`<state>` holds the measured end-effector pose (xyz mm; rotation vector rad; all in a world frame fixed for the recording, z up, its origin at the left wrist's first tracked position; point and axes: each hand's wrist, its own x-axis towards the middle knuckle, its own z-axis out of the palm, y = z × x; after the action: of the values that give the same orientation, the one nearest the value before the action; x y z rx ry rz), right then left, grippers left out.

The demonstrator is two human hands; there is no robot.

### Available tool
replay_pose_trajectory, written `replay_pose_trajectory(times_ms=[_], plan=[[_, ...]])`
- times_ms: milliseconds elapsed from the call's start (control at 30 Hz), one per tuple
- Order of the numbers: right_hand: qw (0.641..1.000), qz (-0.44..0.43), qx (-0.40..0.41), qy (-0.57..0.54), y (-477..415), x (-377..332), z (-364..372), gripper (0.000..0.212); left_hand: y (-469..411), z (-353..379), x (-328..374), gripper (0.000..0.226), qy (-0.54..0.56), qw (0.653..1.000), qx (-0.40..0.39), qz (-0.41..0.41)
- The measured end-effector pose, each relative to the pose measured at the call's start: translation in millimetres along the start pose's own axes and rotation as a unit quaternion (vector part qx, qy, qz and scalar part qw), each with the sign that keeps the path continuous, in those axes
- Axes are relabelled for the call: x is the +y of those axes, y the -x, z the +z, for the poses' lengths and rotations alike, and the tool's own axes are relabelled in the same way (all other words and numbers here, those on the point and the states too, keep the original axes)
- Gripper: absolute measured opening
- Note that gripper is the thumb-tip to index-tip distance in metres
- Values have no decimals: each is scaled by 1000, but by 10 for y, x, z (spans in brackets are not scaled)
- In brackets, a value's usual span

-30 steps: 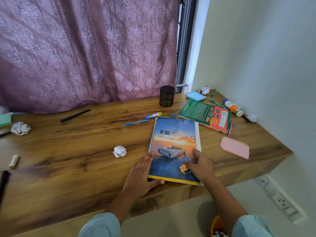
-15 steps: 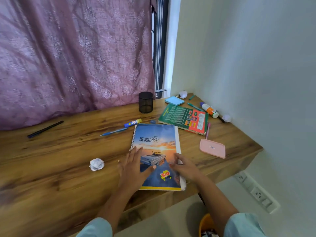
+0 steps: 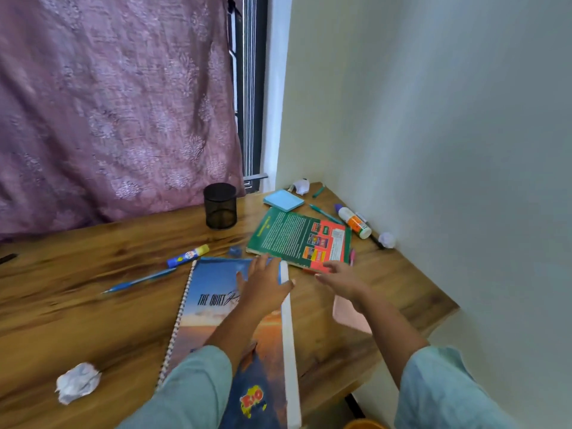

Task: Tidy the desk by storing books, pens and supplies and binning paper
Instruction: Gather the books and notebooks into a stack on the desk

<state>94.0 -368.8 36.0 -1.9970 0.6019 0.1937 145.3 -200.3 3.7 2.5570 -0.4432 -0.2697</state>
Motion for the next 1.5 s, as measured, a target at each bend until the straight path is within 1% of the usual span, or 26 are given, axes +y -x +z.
replay_pose_trajectory(times_ms=[200,300,367,433,467,533,633,733,900,967,1067,1167,1267,1333,1400,1500], plan=[[992,62,92,56,-693,1,-197,50,-520,172,226,71,-80,996,-20,-28],[991,76,101,52,-928,25,-193,43,-585,288,284,77,-145,989,7,-38],[989,96,109,23,-1032,-8,-228,37,-613,336,318,78,-180,982,41,-32],[983,131,118,-51,-1105,-44,-290,23,-652,368,344,75,-192,979,63,-32],[977,145,122,-94,-1142,-50,-329,19,-674,376,360,74,-196,978,65,-31],[969,161,123,-141,-1222,-24,-398,20,-707,389,387,71,-203,977,59,-24],[965,180,109,-158,-1264,-6,-454,30,-743,415,383,69,-186,980,65,-21],[961,190,84,-182,-1303,0,-529,35,-746,432,382,75,-158,985,65,-25],[961,145,39,-235,-1316,-216,-721,43,-769,342,487,95,-183,982,40,-31],[968,118,25,-220,-1286,-344,-811,36,-809,285,532,98,-198,979,43,-34],[975,99,31,-195,-1263,-415,-909,27,-872,240,624,81,-200,977,67,-40],[968,82,-25,-236,-1202,-432,-887,29,-909,256,728,66,-220,971,72,-59],[955,65,-41,-287,-1174,-430,-855,28,-936,268,777,64,-219,970,72,-72],[954,63,-55,-289,-1125,-421,-841,22,-958,258,795,65,-211,972,76,-74],[949,77,-102,-290,-1086,-395,-811,25,-980,244,818,65,-202,973,85,-72],[917,90,-150,-360,-1039,-414,-747,32,-964,216,876,67,-191,975,86,-70]])
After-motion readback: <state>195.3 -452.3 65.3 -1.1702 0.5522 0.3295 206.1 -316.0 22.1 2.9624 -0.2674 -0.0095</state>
